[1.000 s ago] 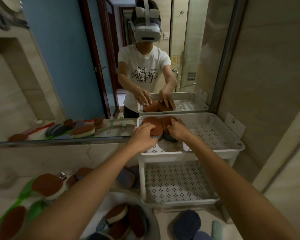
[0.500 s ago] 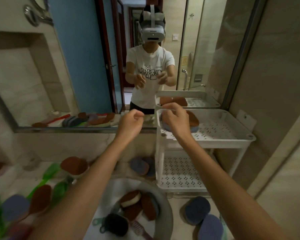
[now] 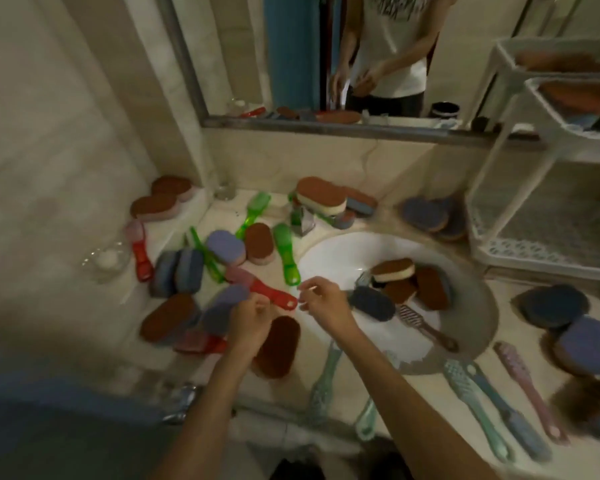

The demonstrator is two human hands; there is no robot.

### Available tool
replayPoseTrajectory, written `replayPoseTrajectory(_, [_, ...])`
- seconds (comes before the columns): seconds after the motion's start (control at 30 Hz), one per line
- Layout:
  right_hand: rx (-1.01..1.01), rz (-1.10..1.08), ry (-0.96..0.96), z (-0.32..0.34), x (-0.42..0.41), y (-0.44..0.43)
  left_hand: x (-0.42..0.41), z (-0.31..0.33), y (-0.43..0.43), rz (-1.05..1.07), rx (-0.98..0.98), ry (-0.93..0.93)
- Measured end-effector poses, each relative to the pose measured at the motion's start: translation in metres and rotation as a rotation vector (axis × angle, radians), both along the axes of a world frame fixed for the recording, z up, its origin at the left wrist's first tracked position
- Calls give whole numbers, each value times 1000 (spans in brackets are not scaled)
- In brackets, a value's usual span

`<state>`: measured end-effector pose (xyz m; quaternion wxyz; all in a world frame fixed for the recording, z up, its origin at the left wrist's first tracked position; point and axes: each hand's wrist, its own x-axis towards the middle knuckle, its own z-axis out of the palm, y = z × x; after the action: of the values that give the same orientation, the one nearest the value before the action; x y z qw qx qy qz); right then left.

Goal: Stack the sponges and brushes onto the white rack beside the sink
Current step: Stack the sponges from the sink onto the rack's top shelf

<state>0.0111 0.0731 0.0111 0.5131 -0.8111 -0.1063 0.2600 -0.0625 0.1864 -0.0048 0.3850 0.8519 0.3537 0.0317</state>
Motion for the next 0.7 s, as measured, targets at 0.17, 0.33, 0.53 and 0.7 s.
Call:
replayPoseTrajectory(0.17, [-463, 240, -188, -45, -50, 26, -33, -27, 43, 40, 180, 128])
replayPoseTrajectory(0.33, [-623, 298, -149, -63, -63, 44, -26, -43, 72, -126, 348, 245])
replayPoseTrajectory(0.53, [-641, 255, -116, -64, -58, 46, -6, -58, 89, -234, 310, 406])
replayPoseTrajectory(0.7, [-693, 236, -100, -66, -53, 44, 0, -63, 91, -227, 344, 422])
